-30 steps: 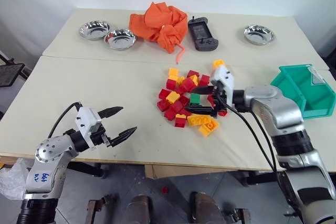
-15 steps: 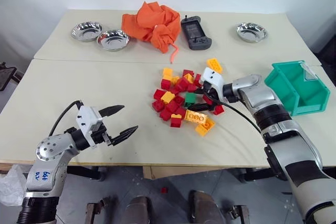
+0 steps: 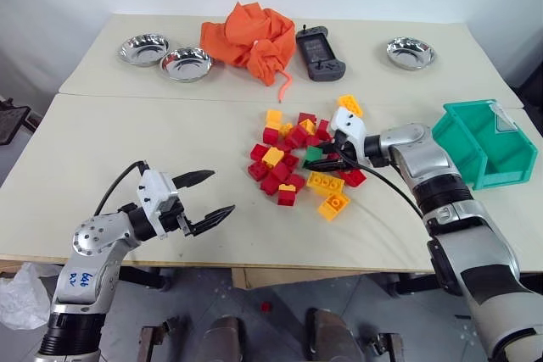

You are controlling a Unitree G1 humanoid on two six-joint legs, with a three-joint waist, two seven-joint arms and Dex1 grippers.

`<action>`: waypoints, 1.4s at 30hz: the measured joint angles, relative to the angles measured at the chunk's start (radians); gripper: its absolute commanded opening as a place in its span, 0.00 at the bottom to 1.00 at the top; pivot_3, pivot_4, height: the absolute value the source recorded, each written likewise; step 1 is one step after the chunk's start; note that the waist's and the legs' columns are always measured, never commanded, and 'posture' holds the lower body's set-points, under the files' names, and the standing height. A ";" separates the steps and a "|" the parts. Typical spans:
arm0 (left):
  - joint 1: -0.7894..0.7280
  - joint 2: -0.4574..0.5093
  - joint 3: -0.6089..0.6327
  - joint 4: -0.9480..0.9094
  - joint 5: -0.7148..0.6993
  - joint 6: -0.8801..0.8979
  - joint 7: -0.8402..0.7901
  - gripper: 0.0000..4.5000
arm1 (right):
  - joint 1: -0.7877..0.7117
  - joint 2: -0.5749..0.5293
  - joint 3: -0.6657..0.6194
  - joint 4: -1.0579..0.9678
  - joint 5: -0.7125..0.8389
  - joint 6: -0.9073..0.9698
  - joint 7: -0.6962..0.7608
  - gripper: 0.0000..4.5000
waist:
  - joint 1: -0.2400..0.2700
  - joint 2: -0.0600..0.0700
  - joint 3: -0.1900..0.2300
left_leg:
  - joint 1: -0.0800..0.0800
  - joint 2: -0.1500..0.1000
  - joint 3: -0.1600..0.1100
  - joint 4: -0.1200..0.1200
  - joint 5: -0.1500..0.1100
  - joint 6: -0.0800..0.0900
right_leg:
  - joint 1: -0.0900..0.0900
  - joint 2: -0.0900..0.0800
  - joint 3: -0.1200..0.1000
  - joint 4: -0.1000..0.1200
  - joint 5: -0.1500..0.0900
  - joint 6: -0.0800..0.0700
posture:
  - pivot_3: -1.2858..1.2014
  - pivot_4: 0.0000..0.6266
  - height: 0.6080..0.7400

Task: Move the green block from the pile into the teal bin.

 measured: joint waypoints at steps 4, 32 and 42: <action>-0.037 -0.023 -0.032 0.006 0.000 0.000 -0.007 1.00 | 0.080 -0.060 -0.142 -0.145 0.091 -0.020 -0.024 0.47 | 0.000 0.000 0.000 | 0.000 0.000 0.000 0.000 0.000 0.000 | 0.000 0.000 0.000 0.000 0.000 0.000 | 0.52 0.24 1.00; -0.339 -0.229 -0.182 0.225 0.000 -0.016 -0.110 1.00 | 0.344 -0.375 -0.558 -0.056 0.100 -0.018 -0.603 0.99 | 0.021 0.002 0.000 | 0.001 0.000 0.002 0.001 0.000 0.000 | 0.001 0.000 0.001 -0.001 0.000 0.001 | 0.52 0.24 1.00; -0.259 -0.167 -0.069 0.220 0.040 -0.051 0.036 1.00 | 0.380 -0.233 -0.526 -0.257 0.318 -0.212 -0.256 0.99 | 0.016 0.002 0.000 | 0.001 0.000 0.002 0.001 0.000 0.000 | 0.002 0.000 0.000 -0.002 0.001 0.001 | 0.52 0.24 1.00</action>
